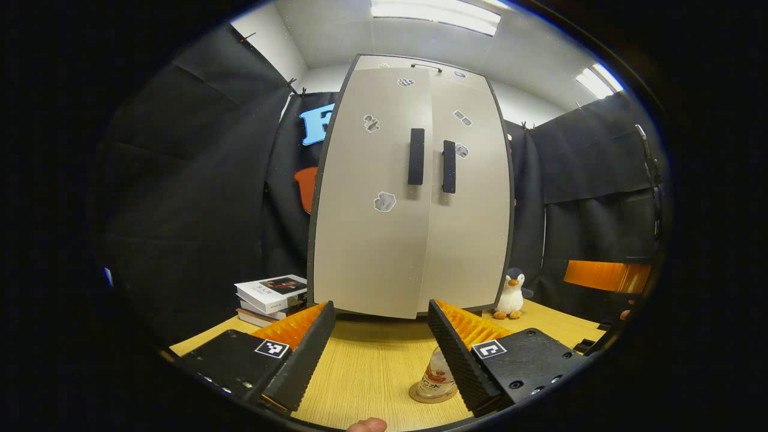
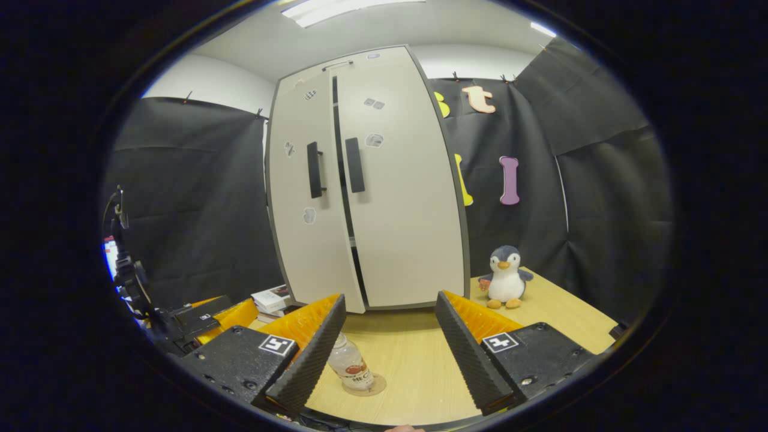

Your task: Grasp the bottle in the cabinet with the left hand and place it on the coaster, then close the right door with the right hand and the left door with the left hand.

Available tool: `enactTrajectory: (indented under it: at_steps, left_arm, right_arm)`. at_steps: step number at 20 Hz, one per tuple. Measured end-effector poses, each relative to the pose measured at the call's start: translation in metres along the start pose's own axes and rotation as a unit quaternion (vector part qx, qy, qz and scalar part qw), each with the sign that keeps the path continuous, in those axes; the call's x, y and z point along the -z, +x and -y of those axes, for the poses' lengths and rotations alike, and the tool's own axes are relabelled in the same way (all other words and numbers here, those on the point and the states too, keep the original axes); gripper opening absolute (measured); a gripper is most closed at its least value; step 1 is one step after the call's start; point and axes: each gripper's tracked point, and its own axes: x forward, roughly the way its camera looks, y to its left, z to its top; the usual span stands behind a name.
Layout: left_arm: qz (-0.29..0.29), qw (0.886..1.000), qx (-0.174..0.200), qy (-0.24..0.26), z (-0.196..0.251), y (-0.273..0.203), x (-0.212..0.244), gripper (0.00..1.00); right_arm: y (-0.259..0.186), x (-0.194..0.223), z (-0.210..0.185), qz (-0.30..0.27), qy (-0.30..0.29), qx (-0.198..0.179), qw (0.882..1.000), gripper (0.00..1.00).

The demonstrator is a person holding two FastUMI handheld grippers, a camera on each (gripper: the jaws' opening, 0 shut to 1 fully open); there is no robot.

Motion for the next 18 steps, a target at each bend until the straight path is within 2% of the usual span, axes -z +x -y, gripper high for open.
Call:
enactTrajectory:
  at_steps: [18]
  left_arm:
    - [0.001,1.0,-0.002,-0.002,-0.0027,0.0047,0.0,0.95]
  right_arm:
    - [0.002,-0.0021,0.0003,0.001,-0.002,0.003,1.0,0.99]
